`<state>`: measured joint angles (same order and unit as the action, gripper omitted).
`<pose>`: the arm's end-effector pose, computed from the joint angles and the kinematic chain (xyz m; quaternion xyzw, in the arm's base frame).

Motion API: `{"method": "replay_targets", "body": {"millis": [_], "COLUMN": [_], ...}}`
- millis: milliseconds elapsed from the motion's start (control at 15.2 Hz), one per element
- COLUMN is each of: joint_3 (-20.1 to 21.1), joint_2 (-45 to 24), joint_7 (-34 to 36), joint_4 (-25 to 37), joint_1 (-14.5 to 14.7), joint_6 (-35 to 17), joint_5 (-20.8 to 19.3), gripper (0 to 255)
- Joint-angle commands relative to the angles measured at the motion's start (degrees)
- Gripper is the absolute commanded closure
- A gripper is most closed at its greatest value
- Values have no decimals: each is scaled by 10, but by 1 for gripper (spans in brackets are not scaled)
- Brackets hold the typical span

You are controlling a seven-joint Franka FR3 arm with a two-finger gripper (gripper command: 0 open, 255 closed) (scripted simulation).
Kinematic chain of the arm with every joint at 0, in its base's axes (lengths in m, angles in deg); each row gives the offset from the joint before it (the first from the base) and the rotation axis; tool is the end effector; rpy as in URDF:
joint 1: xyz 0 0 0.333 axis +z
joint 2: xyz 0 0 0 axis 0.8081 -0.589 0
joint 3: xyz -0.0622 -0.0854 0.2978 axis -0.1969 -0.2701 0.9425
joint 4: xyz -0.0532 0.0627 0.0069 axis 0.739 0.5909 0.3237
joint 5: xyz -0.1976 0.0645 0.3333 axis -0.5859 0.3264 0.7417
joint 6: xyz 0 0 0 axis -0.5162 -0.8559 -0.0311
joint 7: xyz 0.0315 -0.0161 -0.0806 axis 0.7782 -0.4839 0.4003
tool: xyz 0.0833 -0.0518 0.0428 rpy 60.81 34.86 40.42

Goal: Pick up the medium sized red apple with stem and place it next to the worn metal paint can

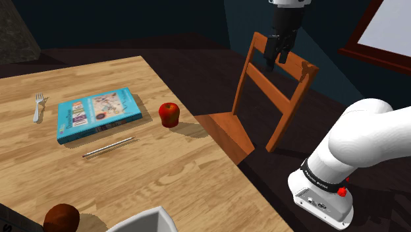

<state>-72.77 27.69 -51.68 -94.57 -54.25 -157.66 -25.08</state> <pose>0.2881 0.0187 0.5712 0.9986 0.0325 -0.0407 0.0079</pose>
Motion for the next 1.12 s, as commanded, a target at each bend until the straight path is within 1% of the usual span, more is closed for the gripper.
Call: {"method": "replay_targets", "body": {"millis": [0,264,528,792,1056], "joint_3": [0,30,61,90,118], "joint_2": [0,-44,-100,-166,-240], "joint_7": [0,44,86,126,166], "joint_4": [0,-15,-17,-5,19], "joint_1": [0,6,11,14,15], "joint_6": [0,-72,-146,-217,-284], "joint_5": [0,34,62,82,92], "gripper": [0,0,0,0,0]}}
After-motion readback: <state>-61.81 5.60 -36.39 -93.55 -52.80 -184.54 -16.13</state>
